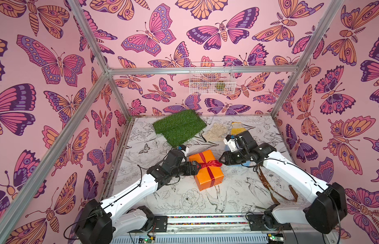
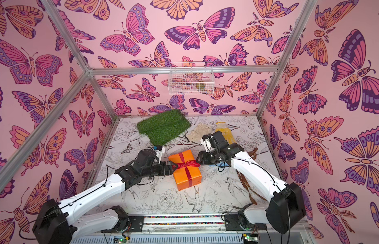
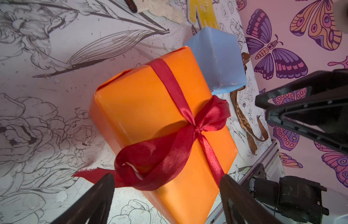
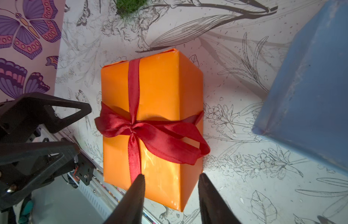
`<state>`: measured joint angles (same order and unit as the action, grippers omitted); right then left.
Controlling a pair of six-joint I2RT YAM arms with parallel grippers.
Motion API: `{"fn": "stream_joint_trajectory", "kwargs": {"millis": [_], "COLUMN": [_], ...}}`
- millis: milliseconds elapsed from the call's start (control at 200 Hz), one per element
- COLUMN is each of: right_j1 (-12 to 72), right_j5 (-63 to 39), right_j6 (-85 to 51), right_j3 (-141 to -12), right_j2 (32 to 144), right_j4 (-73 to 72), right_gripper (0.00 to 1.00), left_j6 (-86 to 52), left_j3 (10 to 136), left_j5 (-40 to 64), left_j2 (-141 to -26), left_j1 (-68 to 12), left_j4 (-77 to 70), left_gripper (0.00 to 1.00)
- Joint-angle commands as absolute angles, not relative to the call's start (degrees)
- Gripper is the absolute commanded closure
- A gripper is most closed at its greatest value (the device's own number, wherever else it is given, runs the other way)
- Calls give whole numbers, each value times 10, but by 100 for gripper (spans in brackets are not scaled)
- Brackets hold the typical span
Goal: Untie the ribbon bows on the gift boxes
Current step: Untie the ribbon from the gift box.
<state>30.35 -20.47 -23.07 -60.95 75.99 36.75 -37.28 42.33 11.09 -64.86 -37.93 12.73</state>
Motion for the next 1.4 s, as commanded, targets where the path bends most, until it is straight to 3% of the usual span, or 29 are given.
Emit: {"fn": "stream_joint_trajectory", "kwargs": {"millis": [0, 365, 1232, 1397], "right_j1": [302, 302, 302, 300], "right_j5": [-243, -294, -252, -231], "right_j6": [-280, -430, -440, -432], "right_j3": [-570, -485, -504, -515], "right_j2": [753, 742, 787, 792], "right_j4": [327, 133, 98, 97], "right_gripper": [55, 63, 63, 58], "left_j6": [-351, -343, -357, -357], "left_j3": [446, 484, 446, 441], "left_j5": [86, 119, 144, 144], "left_j2": [-666, -768, -783, -781], "left_j1": [-357, -334, -335, -334], "left_j4": [146, 132, 91, 88], "left_gripper": [13, 24, 25, 25]}}
